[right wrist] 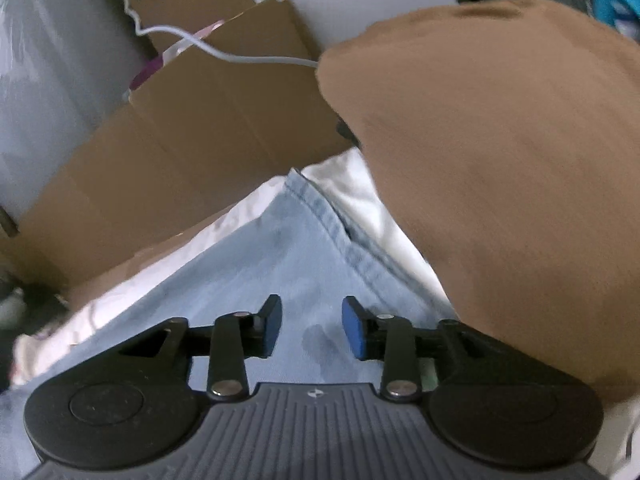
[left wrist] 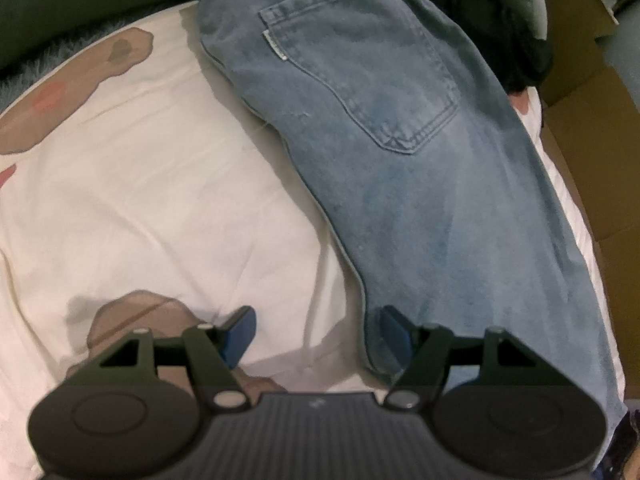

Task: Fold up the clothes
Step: 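Move the open right tool to the hem of the jeans leg, then close the right tool on the jeans leg hem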

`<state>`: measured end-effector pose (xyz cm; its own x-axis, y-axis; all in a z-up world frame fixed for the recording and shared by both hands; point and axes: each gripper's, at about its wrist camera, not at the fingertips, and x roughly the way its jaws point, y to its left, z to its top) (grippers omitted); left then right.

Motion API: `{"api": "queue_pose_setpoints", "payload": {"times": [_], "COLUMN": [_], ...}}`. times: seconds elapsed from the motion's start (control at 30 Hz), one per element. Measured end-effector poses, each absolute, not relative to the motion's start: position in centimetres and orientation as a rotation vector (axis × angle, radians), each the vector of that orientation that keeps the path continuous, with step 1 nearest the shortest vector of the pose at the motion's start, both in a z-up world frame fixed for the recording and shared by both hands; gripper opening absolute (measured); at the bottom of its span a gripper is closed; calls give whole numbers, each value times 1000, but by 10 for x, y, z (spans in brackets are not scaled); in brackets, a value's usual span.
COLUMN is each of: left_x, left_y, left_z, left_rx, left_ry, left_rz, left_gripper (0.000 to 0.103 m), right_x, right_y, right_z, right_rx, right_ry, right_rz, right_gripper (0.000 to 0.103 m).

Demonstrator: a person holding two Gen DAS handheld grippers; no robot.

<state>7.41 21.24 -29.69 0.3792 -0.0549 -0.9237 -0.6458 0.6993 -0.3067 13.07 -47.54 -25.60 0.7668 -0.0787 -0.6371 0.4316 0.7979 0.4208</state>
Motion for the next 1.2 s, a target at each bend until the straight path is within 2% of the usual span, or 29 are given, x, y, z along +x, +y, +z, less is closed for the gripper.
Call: {"api": "queue_pose_setpoints", "payload": {"times": [0.1, 0.5, 0.87, 1.03, 1.07, 1.2], "left_x": [73, 66, 68, 74, 75, 76], "left_y": [209, 215, 208, 203, 203, 204], "left_z": [-298, -296, -298, -303, -305, -312], "left_rx": [-736, -748, -792, -828, -841, -873], "left_ry": [1136, 1128, 1119, 1113, 1110, 1110], "left_rz": [415, 410, 339, 269, 265, 268], "left_gripper": [71, 71, 71, 72, 72, 74], "right_x": [113, 89, 107, 107, 106, 105], "right_y": [-472, -466, -455, -465, -466, -473], "right_z": [-255, -280, -297, -305, -308, -315], "right_rx": [629, 786, 913, 1014, 1033, 1089], "right_ry": [638, 691, 681, 644, 639, 638], "right_rz": [-277, -282, -230, -273, -280, -292], "right_gripper": [54, 54, 54, 49, 45, 14]}}
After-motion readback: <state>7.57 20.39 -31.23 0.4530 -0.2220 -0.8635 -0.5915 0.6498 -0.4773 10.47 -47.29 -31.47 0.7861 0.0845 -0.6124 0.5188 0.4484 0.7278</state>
